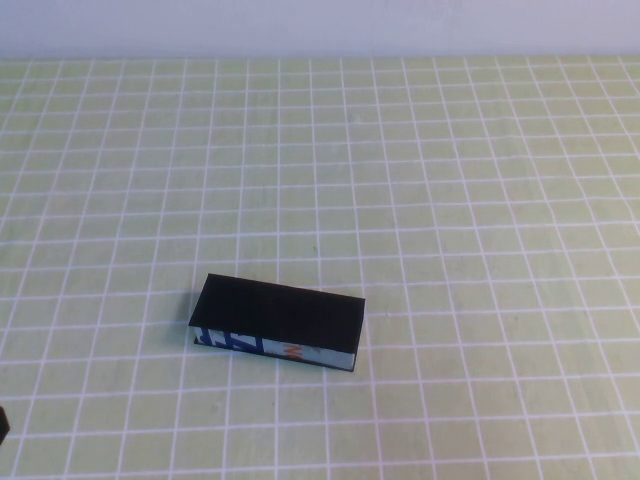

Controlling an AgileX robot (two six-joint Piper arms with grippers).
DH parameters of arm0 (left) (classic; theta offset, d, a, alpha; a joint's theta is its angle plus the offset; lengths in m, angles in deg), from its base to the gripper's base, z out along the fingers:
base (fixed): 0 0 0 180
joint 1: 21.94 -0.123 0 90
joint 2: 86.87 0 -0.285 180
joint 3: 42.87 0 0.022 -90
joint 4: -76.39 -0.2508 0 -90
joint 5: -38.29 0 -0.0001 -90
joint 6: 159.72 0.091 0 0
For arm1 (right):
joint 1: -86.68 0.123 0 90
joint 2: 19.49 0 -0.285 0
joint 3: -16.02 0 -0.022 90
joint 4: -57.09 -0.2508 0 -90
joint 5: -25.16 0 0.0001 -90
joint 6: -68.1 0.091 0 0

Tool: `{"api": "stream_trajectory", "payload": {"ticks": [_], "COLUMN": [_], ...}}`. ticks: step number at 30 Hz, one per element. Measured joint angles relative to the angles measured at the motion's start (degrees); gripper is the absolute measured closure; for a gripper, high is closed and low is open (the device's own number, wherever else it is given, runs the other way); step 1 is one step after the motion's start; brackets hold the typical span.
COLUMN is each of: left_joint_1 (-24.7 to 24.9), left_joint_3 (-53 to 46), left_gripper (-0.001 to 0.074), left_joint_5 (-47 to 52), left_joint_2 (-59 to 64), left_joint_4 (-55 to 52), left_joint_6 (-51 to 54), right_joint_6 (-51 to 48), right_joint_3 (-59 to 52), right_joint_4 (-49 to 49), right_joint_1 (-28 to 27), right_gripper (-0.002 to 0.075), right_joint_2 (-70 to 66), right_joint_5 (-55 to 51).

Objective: Return glasses to glasses case

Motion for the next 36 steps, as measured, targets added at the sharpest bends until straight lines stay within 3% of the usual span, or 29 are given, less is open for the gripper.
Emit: {"api": "stream_trajectory", "payload": {"ticks": [31,36], "left_joint_1": [0.0,0.0], "left_joint_3": [0.0,0.0], "left_gripper": [0.0738,0.0739], "left_joint_5": [0.0,-4.8], "left_joint_2": [0.0,0.0], "left_joint_4": [0.0,0.0], "left_joint_6": [0.0,0.0], "right_joint_6": [0.0,0.0], "right_joint_3": [-1.4,-1.4], "right_joint_4": [0.0,0.0], "right_joint_1": [0.0,0.0], "right_gripper": [0.0743,0.0743], "right_joint_2": [0.3,0.3], "right_joint_5": [0.5,0.5]}}
